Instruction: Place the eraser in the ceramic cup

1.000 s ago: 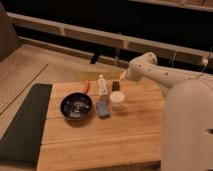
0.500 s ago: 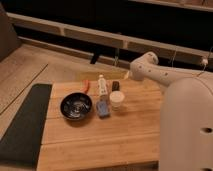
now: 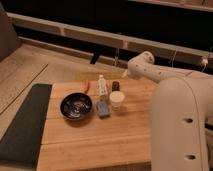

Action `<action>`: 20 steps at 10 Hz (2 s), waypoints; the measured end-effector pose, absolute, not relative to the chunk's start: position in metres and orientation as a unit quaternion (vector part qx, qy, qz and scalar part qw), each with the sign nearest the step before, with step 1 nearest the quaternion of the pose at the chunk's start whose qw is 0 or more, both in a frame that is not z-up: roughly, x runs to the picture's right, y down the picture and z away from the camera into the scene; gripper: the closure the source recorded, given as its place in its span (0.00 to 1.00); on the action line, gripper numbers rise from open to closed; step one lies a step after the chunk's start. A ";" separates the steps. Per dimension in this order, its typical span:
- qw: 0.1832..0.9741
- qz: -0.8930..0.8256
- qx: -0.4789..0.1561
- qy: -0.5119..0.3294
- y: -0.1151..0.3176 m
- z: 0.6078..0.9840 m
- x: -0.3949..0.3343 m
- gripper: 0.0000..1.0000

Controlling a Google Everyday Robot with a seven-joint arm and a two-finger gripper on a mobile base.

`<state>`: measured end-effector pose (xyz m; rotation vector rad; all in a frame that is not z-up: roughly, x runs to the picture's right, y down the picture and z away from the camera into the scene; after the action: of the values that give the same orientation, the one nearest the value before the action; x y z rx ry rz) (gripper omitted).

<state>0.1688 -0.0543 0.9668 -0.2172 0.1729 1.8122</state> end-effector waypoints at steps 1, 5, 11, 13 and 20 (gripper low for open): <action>0.608 0.783 -0.108 0.074 -0.048 0.977 0.166 0.35; 0.625 0.762 -0.160 0.065 -0.040 1.008 0.151 0.35; 0.667 0.708 -0.225 0.060 -0.041 1.037 0.103 0.35; 0.672 0.699 -0.237 0.068 -0.036 1.045 0.100 0.36; 0.680 0.689 -0.241 0.073 -0.043 1.052 0.099 1.00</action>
<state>0.0995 -0.0432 1.0522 -0.5407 0.1630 1.5467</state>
